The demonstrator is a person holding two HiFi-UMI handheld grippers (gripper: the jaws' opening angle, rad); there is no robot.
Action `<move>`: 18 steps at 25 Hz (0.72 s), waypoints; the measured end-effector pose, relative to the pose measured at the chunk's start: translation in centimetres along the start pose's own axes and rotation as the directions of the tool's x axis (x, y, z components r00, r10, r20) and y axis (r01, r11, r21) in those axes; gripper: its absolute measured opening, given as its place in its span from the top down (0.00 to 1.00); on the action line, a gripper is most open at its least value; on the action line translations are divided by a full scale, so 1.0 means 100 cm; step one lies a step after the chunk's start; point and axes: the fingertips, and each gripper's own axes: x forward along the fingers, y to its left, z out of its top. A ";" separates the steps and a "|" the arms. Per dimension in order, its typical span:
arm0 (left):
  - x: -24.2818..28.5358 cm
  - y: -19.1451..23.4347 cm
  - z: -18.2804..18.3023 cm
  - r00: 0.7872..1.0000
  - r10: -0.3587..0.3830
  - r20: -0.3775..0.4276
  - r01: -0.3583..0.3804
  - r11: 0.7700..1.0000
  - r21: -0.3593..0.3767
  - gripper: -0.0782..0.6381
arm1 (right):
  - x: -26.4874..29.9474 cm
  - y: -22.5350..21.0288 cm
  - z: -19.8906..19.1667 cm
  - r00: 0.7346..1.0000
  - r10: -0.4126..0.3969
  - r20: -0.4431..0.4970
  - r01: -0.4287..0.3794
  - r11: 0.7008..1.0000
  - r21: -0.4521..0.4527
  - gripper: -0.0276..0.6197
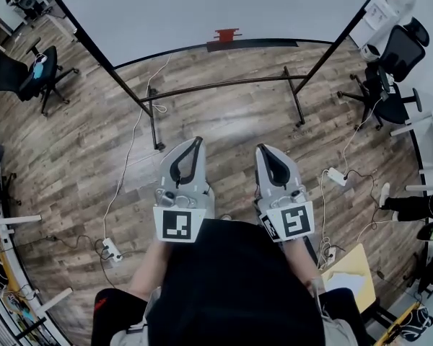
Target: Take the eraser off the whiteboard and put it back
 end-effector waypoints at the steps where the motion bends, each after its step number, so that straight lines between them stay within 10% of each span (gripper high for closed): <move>1: 0.007 0.007 -0.002 1.000 -0.002 -0.002 0.002 1.000 0.002 0.89 | 0.009 -0.003 0.001 1.000 -0.005 0.000 0.005 1.000 -0.002 0.95; 18: 0.093 0.134 -0.025 0.999 -0.039 0.031 0.039 0.999 -0.004 0.89 | 0.144 -0.029 0.013 0.993 -0.118 0.016 0.119 0.993 -0.017 0.95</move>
